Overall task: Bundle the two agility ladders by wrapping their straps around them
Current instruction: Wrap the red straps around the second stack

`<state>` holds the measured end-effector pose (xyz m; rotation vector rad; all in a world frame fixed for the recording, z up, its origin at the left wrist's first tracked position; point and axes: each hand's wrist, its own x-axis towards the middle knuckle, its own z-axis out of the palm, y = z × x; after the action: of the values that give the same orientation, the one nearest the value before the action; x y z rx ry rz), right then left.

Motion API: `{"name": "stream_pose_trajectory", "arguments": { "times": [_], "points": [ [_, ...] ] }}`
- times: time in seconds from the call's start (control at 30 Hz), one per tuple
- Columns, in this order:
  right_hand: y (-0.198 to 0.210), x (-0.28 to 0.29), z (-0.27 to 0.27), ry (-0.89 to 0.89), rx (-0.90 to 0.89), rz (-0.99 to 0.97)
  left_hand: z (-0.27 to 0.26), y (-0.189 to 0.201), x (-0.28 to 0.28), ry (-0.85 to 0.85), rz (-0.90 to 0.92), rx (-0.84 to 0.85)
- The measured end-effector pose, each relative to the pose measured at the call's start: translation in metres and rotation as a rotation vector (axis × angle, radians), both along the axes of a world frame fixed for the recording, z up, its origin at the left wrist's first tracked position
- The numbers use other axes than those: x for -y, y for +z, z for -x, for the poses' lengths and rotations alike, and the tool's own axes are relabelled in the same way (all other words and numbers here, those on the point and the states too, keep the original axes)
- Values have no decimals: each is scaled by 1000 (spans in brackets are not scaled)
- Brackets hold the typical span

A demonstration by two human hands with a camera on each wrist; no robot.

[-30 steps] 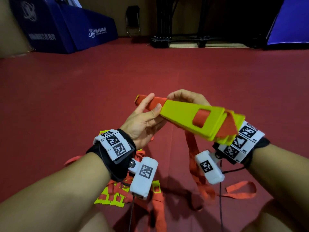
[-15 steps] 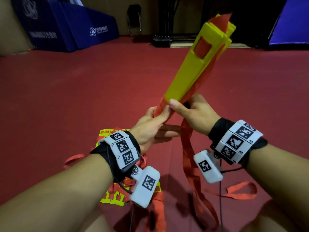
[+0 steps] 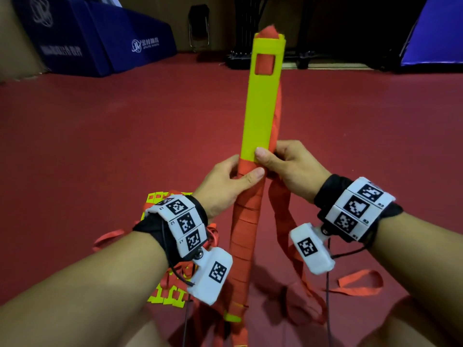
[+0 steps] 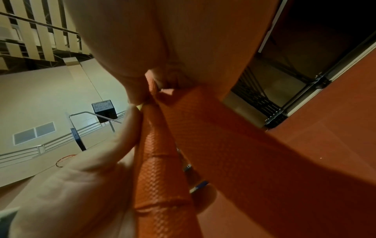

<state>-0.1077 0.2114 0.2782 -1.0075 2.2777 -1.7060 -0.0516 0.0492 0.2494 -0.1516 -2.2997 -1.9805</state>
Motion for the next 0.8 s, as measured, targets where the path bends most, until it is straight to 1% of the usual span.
{"name": "stream_pose_trajectory", "arguments": {
  "times": [0.1,0.2,0.4,0.5,0.67,0.8],
  "points": [
    [1,-1,0,34,60,35,-3,1,-2,-44,-40,12],
    [4,-2,1,20,36,14,-4,2,-2,2,-54,-1],
    [4,-8,9,-25,-32,-145,0,-1,3,89,-35,-56],
    [4,-11,11,-27,-34,-222,0,2,7,119,-57,-59],
    [-1,-5,8,-60,-90,-266,-2,4,6,135,-36,-51],
    [-3,-2,10,-150,-205,-308,-1,2,7,147,-40,-24]
  ]
}}
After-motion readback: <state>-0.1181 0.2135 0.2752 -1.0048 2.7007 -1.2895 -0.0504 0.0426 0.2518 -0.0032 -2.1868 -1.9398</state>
